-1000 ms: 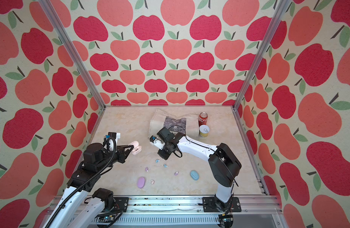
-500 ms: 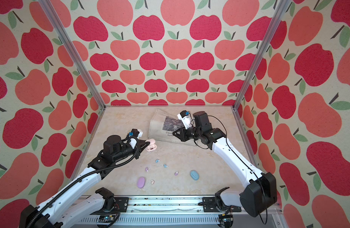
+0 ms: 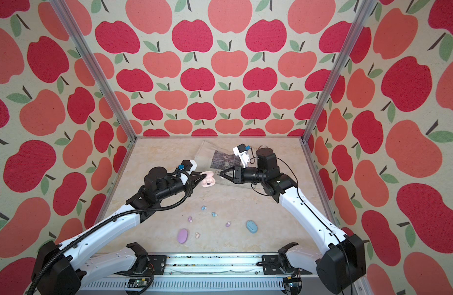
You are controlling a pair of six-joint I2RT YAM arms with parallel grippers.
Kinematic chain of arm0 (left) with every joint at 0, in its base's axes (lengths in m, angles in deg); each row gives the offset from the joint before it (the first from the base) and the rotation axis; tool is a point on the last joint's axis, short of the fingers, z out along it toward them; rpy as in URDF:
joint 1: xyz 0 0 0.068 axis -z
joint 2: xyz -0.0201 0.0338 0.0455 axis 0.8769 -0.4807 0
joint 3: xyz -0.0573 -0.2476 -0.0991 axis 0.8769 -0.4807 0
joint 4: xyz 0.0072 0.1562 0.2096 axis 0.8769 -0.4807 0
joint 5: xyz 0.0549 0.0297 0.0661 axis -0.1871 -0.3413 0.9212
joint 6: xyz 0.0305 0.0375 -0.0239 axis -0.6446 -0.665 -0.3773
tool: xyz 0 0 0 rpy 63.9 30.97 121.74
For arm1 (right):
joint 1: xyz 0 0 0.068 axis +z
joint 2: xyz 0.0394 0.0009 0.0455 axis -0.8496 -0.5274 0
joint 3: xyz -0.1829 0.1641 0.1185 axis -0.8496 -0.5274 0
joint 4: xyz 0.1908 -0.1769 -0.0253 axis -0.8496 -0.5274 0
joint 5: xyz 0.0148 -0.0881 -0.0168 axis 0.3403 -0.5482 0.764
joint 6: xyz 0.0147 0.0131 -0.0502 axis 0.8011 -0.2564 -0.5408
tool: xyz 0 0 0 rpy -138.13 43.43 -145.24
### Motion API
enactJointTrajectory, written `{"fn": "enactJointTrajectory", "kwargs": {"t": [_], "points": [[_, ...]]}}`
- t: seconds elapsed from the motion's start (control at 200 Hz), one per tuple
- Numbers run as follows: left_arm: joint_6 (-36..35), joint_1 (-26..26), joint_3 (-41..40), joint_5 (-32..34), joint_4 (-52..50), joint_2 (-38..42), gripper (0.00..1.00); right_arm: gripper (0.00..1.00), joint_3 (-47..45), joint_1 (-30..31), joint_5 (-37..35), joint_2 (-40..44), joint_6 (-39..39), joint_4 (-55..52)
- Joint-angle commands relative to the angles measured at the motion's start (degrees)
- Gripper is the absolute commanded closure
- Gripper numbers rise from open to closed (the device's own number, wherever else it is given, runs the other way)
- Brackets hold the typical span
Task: Insert wireless bluetooth earbuds into charging case
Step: Insert the wireless bluetooth earbud into the charging case.
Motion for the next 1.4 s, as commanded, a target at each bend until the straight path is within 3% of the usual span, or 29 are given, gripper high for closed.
{"fn": "enactJointTrajectory", "kwargs": {"t": [0.0,0.935,1.396], "points": [[-0.93,0.49,2.08,-0.27,1.1,-0.01,1.0,0.94,-0.16,0.86,1.85,1.03,2.13,3.27],[2.65,0.79,4.0,-4.51,1.09,-1.86,1.0,0.93,-0.16,4.79,2.74,-3.31,-1.96,4.34],[3.48,0.78,4.02,-4.86,1.53,-1.67,1.0,0.91,-0.07,5.69,0.89,-3.92,-7.61,-1.14]]}}
